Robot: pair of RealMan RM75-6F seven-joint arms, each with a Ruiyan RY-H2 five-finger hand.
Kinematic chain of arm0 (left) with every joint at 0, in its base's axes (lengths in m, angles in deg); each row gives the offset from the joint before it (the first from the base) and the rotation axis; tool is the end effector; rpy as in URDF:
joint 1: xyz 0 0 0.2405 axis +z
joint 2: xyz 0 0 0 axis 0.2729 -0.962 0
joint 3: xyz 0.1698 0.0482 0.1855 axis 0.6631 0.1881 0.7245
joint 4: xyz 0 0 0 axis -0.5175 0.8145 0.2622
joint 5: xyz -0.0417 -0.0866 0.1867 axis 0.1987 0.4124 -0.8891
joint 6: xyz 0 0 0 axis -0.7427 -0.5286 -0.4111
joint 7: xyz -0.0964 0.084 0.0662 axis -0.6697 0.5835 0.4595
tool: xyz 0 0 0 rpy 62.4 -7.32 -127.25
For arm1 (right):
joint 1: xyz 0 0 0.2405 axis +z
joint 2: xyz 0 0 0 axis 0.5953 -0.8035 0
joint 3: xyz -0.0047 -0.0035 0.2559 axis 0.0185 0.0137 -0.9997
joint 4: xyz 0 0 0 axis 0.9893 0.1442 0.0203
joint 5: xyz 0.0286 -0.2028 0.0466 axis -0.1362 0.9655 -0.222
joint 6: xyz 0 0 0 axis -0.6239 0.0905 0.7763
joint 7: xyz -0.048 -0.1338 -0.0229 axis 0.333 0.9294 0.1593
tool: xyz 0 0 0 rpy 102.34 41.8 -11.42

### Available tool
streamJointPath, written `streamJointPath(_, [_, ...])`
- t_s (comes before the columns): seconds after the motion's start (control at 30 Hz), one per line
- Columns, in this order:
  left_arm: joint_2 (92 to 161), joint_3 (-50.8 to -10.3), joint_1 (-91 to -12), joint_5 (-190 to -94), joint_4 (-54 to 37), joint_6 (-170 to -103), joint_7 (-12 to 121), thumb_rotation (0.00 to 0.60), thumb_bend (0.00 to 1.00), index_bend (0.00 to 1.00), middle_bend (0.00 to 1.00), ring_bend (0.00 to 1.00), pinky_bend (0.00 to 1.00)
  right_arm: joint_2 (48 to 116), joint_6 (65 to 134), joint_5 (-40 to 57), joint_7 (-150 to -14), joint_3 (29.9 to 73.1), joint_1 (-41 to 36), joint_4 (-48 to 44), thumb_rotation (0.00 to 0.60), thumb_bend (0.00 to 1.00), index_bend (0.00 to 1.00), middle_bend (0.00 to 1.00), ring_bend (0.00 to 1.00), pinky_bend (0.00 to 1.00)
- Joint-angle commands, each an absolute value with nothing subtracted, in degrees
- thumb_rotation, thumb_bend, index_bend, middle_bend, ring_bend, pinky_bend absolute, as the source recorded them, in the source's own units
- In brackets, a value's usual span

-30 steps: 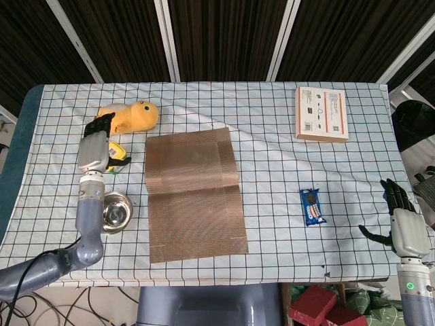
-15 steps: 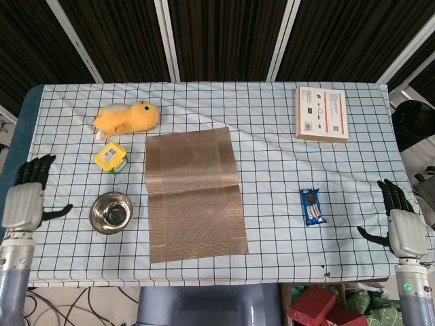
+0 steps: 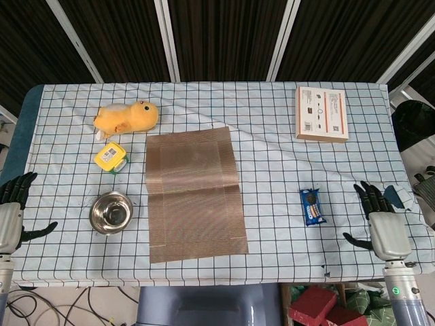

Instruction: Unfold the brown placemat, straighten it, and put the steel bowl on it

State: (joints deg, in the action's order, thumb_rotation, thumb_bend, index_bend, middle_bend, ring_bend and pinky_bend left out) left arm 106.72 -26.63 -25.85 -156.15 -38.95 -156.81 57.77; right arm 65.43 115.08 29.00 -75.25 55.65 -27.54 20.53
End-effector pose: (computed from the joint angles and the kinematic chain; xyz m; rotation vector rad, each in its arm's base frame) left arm -0.2808 0.2069 0.1569 -1.2610 -1.0233 -0.9620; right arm -0.2814 -0.2116 0.1352 1.4119 -0.9408 0.9486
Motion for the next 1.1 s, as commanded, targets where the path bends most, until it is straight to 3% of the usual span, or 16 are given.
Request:
streamJointPath(0.03, [106.7, -27.1, -25.9, -156.1, -38.6, -156.3, 56.9, 0.6, 0.04, 0.05, 0.05, 0.0, 0.03, 65.9, 112.7, 30.8, -72.2, 56.5, -25.5, 22.8, 0.6, 0.01, 0.0, 0.0, 0.01, 0.16])
streamJointPath(0.43, [106.9, -28.1, -25.6, -156.2, -38.0, -155.7, 55.8, 0.6, 0.04, 0.05, 0.05, 0.0, 0.03, 74.8, 100.0, 29.7, -59.5, 56.7, -16.2, 26.1, 0.6, 0.02, 0.0, 0.0, 0.01, 0.16])
streamJointPath(1.1, [107.4, -29.0, -25.5, -155.9, -37.4, -155.2, 55.8, 0.6, 0.04, 0.05, 0.05, 0.0, 0.03, 84.0, 96.8, 26.1, -55.5, 58.3, -13.0, 25.6, 0.6, 0.07, 0.0, 0.0, 0.01, 0.16])
